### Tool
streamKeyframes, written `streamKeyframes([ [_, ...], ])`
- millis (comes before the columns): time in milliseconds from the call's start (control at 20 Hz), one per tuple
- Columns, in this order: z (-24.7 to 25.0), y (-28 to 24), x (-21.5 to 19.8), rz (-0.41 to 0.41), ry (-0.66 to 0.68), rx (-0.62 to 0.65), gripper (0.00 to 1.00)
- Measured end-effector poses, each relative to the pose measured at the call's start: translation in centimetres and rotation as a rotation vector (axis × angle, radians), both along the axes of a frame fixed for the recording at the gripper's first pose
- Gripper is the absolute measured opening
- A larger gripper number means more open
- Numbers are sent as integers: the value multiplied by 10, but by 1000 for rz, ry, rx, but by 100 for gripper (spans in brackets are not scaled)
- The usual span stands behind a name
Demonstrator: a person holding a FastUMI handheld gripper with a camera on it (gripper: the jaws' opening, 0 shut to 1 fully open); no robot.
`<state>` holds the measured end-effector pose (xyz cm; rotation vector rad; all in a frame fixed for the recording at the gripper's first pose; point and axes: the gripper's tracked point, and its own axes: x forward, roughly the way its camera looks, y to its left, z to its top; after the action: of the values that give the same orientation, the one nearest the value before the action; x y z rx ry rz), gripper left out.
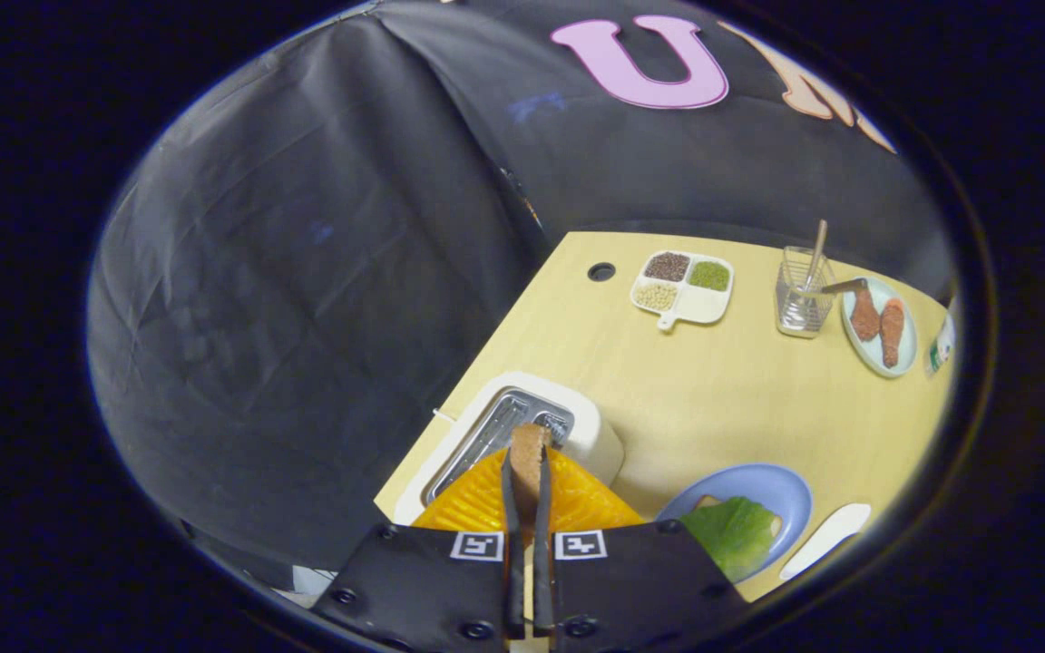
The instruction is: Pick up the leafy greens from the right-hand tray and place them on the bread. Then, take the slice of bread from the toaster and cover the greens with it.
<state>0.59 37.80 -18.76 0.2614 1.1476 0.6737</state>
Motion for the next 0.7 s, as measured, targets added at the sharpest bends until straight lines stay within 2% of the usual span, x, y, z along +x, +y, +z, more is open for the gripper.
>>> streamKeyframes([
  [500,27,-44,-1,-71,8,155,7],
  [700,30,-68,4,-90,-40,166,7],
])
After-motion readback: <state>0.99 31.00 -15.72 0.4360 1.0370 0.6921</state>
